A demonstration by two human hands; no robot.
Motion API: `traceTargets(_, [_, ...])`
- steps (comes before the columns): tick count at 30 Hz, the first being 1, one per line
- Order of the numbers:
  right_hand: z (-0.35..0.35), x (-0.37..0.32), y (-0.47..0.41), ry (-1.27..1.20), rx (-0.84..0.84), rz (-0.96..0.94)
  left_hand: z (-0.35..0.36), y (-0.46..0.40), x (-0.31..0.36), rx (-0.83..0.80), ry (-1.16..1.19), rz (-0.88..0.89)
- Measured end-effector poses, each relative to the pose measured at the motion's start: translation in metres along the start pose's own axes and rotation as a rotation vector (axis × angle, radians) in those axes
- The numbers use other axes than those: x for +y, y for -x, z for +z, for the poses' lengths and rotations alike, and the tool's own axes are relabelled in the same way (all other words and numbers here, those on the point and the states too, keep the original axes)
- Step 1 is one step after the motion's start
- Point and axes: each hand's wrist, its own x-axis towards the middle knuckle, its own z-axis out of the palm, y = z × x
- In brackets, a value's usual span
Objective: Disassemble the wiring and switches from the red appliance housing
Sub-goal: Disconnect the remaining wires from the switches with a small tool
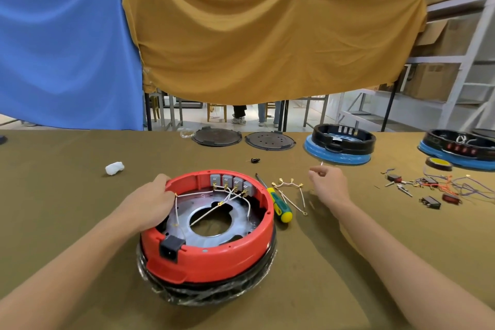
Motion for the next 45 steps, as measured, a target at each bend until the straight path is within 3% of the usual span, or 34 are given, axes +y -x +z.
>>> traceTargets(4, [0.002,0.007,0.016,-0.011,-0.078,-0.158,-0.008,-0.012,0.002,-0.043,-0.046,-0.030])
traceTargets(8, [0.014,0.004,0.023,0.222,-0.244,-0.278,-0.005,-0.021,0.003,-0.031,-0.033,-0.005])
traceTargets(12, [0.016,0.005,0.018,0.423,-0.239,-0.312,0.004,-0.019,0.000,0.032,0.059,-0.030])
traceTargets(17, [0.014,0.008,0.017,0.363,-0.249,-0.289,0.009,-0.019,0.003,0.061,0.058,-0.076])
traceTargets(21, [0.008,0.010,0.023,0.143,-0.093,-0.323,0.011,-0.015,0.005,0.070,0.040,-0.096])
traceTargets(23, [0.005,0.011,0.027,0.098,-0.098,-0.333,0.011,-0.012,0.006,0.061,0.029,-0.097])
traceTargets(28, [0.010,0.008,0.030,0.327,-0.243,-0.327,0.000,-0.003,0.006,-0.010,-0.028,-0.154])
traceTargets(32, [0.009,0.008,0.031,0.292,-0.226,-0.362,-0.013,-0.001,0.007,-0.103,-0.041,-0.150])
traceTargets(40, [0.005,0.013,0.032,-0.045,-0.169,-0.350,0.002,-0.003,0.004,-0.016,0.246,-0.041])
traceTargets(45, [0.006,0.008,0.034,0.044,-0.113,-0.378,0.001,0.001,0.007,-0.028,0.211,-0.033])
